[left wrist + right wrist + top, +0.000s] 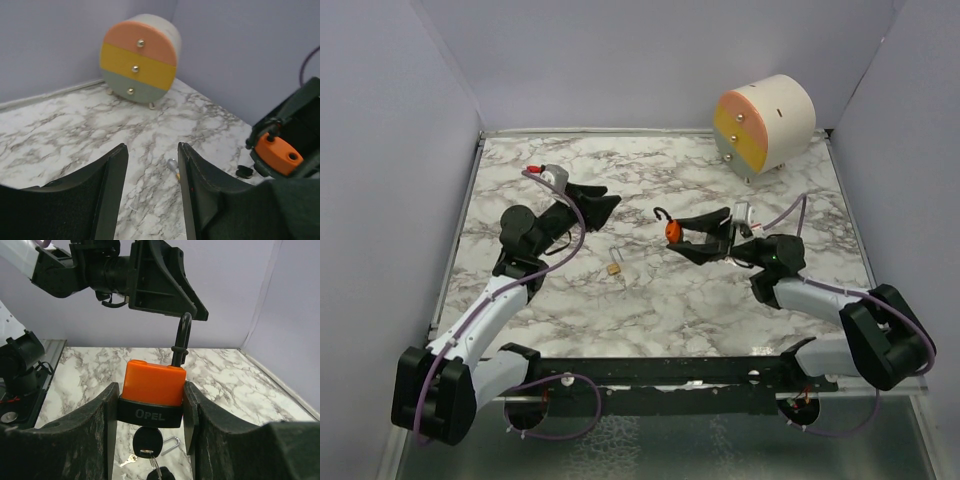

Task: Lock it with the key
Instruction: Lock the lock.

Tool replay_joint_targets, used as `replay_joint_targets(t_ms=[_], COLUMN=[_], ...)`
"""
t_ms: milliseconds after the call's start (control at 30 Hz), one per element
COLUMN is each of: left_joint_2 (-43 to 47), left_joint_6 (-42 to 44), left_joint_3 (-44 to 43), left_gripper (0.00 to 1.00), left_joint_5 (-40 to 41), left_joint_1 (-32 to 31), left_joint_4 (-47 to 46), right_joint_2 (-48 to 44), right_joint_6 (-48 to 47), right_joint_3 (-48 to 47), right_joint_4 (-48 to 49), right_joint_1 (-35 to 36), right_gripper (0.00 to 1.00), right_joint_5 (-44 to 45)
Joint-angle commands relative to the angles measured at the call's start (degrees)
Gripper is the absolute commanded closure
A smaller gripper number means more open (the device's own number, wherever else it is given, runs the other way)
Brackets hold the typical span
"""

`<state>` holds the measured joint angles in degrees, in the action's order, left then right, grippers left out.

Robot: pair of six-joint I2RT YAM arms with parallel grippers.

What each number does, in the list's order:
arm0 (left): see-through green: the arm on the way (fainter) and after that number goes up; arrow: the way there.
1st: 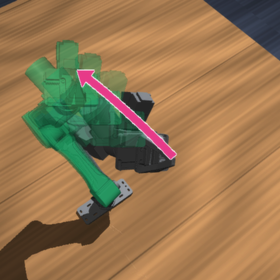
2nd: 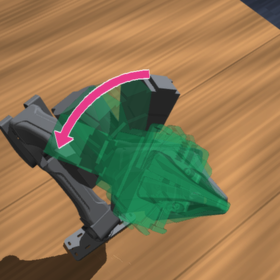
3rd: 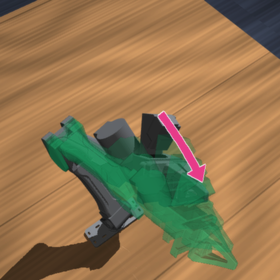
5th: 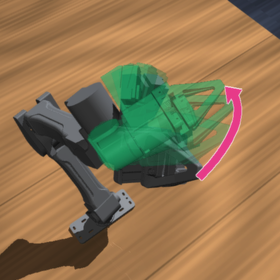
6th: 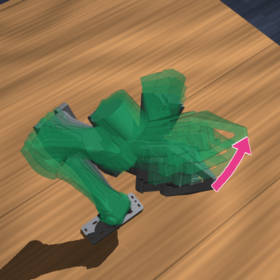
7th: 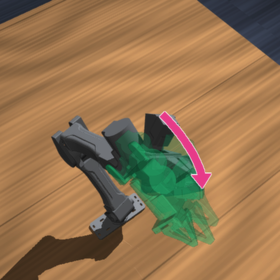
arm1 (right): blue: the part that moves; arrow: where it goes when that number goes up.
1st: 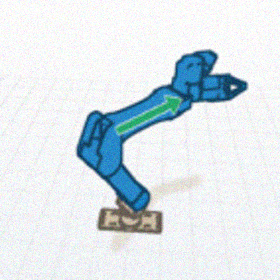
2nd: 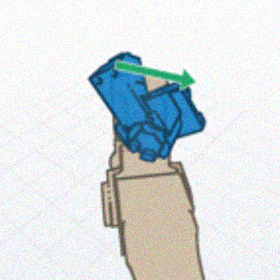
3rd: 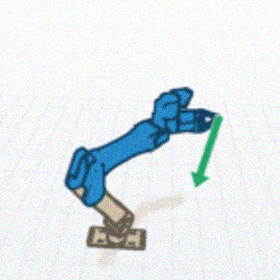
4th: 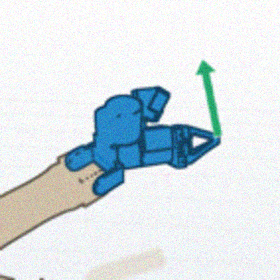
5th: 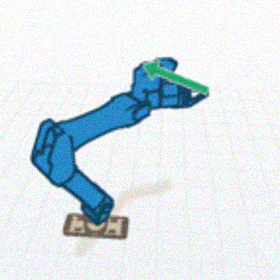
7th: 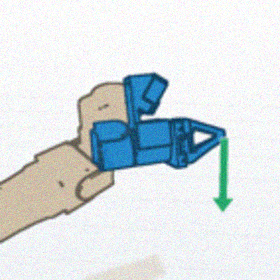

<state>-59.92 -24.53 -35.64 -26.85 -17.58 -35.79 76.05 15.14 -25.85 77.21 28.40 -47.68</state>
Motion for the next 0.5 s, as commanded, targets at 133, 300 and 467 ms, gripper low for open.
replay_joint_targets(t_ms=[133, 300, 467], left_joint_2=[0.79, -3.39, -5.75], left_joint_6=[-0.2, -0.88, -2.38], left_joint_3=[5.32, 2.53, 0.14], left_gripper=[0.54, 0.49, 0.47], left_joint_5=[-26.89, -34.03, -34.01], left_joint_1=[-0.65, -3.66, -4.98], left_joint_4=[-25.25, -26.87, -26.96], right_joint_2=[-6.93, -4.19, -0.1], right_joint_6=[-1.81, 0.67, 5.0], right_joint_3=[5.16, 5.17, 3.9], right_joint_4=[1.79, 6.43, 12.55], right_joint_1=[-0.22, -0.26, -0.29], right_gripper=[0.99, 0.99, 0.99], right_joint_5=[2.65, -0.66, -4.14])
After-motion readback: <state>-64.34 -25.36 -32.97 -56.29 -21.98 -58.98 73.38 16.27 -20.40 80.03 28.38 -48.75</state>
